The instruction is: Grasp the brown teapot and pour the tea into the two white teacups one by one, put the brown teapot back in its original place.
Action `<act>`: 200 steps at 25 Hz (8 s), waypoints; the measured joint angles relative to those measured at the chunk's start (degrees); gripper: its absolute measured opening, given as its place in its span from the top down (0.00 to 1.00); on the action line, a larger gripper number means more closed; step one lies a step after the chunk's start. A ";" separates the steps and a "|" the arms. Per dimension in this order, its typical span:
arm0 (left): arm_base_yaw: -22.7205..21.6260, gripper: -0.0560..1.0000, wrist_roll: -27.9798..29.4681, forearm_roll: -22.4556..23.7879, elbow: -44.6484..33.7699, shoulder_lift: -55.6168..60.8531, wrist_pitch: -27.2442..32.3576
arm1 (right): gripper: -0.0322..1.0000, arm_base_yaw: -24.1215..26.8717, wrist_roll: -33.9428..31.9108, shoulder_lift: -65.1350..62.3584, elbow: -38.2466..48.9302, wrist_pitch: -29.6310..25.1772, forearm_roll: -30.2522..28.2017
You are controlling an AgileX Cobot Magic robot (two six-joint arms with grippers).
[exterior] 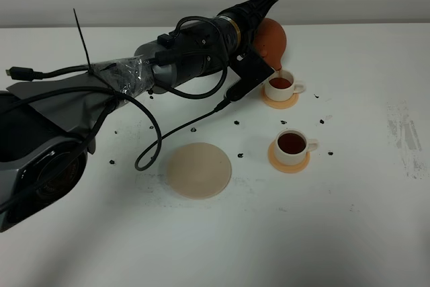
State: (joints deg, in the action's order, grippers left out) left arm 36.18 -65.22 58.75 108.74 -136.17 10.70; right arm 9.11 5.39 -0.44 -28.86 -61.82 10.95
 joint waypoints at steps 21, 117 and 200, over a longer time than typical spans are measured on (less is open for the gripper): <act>0.31 0.83 0.65 4.09 0.00 0.00 -0.89 | 0.47 0.00 0.00 0.00 0.00 0.00 0.00; -5.81 0.83 36.41 -58.75 -0.94 8.45 31.55 | 0.47 0.00 0.00 0.00 0.00 0.00 0.00; -3.32 0.83 42.04 -60.62 -44.95 29.08 22.41 | 0.47 0.00 0.00 0.00 0.00 0.00 0.00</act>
State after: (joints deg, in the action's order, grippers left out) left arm 32.86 -23.18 -1.87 63.80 -107.09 33.11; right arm 9.11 5.39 -0.44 -28.86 -61.82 10.95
